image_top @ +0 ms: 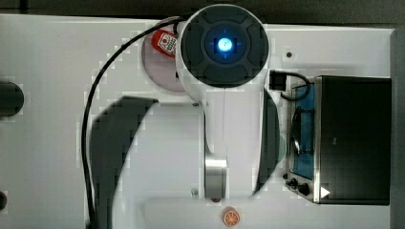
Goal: Drag strainer right to left.
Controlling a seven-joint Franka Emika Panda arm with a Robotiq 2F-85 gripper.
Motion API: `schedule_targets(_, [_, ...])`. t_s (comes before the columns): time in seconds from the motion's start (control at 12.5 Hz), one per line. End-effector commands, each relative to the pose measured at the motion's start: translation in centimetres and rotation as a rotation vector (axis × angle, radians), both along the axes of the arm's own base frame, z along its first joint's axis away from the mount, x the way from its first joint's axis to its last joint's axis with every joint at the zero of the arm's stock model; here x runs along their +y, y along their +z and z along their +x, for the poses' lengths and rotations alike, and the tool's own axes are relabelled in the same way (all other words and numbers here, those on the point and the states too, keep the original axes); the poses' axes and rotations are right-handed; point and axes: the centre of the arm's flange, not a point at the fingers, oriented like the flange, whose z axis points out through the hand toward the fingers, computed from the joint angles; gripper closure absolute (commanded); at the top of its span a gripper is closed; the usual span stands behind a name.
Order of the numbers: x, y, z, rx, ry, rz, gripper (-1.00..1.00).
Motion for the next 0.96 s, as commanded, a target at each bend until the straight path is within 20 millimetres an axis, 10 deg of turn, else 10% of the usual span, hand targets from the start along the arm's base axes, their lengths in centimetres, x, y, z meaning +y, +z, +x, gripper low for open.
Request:
schedule_targets(0.08, [-4.1, 6.7, -17.6, -0.002, -0.097, 0.025, -0.59])
schedule_targets(0.24, [-4.0, 5.9, -17.5, 0.013, -0.096, 0.025, -0.99])
schedule_targets(0.48, [-3.5, 1.9, -16.5, 0.081, -0.100, 0.019, -1.00])
schedule_targets(0.96, [-3.0, -12.9, -11.9, 0.156, -0.356, -0.009, -1.00])
